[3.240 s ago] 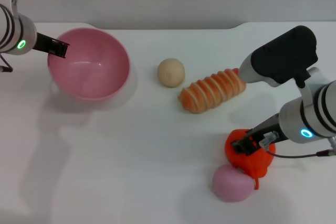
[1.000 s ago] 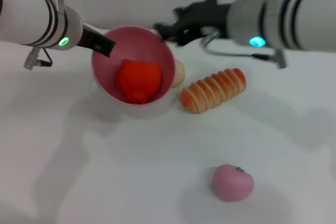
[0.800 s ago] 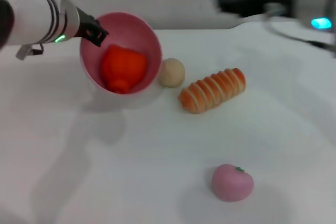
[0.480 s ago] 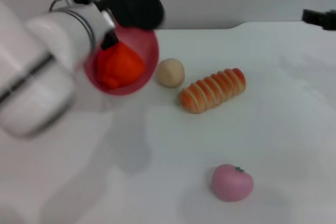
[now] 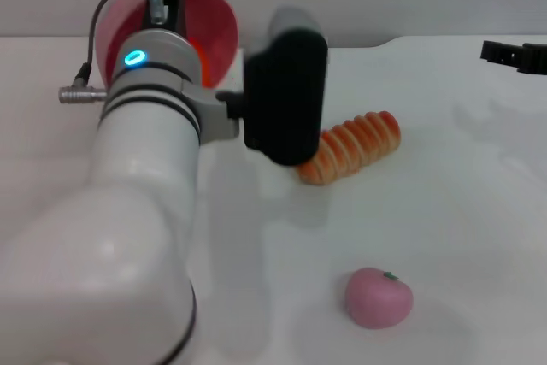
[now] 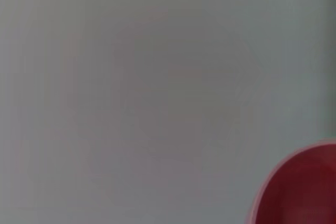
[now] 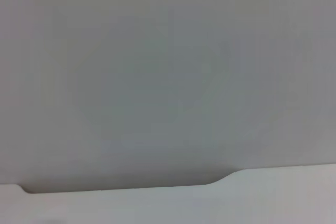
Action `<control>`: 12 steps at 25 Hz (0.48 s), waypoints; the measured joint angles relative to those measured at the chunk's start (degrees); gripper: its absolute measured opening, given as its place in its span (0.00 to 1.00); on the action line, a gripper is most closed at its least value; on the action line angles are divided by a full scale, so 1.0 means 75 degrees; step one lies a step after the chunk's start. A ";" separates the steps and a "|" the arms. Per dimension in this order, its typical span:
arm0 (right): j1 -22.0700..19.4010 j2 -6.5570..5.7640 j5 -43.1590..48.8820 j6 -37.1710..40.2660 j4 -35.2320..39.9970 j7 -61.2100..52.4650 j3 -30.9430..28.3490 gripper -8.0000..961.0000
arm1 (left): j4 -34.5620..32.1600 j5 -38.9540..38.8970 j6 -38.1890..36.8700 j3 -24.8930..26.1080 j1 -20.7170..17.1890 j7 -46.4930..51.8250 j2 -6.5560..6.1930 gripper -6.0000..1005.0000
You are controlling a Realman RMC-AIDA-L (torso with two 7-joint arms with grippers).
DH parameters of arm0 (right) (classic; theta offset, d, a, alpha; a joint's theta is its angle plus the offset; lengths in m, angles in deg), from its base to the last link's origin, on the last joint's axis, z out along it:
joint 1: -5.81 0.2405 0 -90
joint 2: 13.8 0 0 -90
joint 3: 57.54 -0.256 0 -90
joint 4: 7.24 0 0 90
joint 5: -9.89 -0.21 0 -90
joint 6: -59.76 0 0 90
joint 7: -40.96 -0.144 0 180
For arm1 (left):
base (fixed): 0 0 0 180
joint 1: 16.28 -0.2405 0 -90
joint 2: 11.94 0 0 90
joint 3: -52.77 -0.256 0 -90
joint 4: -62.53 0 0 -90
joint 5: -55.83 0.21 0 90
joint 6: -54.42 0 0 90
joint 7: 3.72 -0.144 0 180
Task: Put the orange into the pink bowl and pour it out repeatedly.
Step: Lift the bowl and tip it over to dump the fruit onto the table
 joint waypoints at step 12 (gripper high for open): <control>0.0245 -0.0014 -0.0008 -0.0193 -0.0221 0.0099 0.0022 0.70 | 0.1421 0.2272 -0.0046 -0.1167 -0.0120 -0.0205 0.0013 0.05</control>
